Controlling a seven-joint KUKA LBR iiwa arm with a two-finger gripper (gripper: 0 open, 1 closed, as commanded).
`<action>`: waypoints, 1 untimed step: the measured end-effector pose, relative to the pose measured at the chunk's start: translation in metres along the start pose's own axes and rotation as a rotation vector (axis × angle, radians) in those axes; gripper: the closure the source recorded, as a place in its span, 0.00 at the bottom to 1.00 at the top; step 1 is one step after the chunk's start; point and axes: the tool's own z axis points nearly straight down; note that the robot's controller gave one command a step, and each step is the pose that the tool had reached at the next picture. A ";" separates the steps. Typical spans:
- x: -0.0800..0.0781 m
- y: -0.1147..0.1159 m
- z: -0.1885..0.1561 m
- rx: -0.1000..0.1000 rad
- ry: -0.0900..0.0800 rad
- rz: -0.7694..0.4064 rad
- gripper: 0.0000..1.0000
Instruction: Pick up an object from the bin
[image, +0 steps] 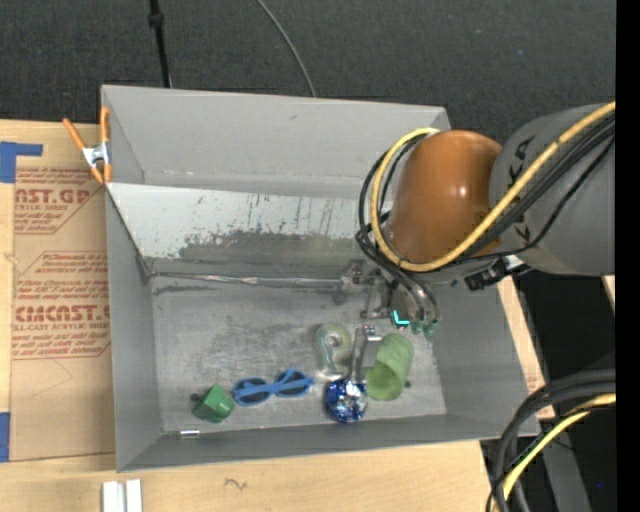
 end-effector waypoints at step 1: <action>0.001 0.072 0.112 -0.003 -0.014 0.229 0.00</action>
Offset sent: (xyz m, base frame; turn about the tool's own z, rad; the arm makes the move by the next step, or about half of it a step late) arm -0.0029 0.0704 -0.1114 0.2297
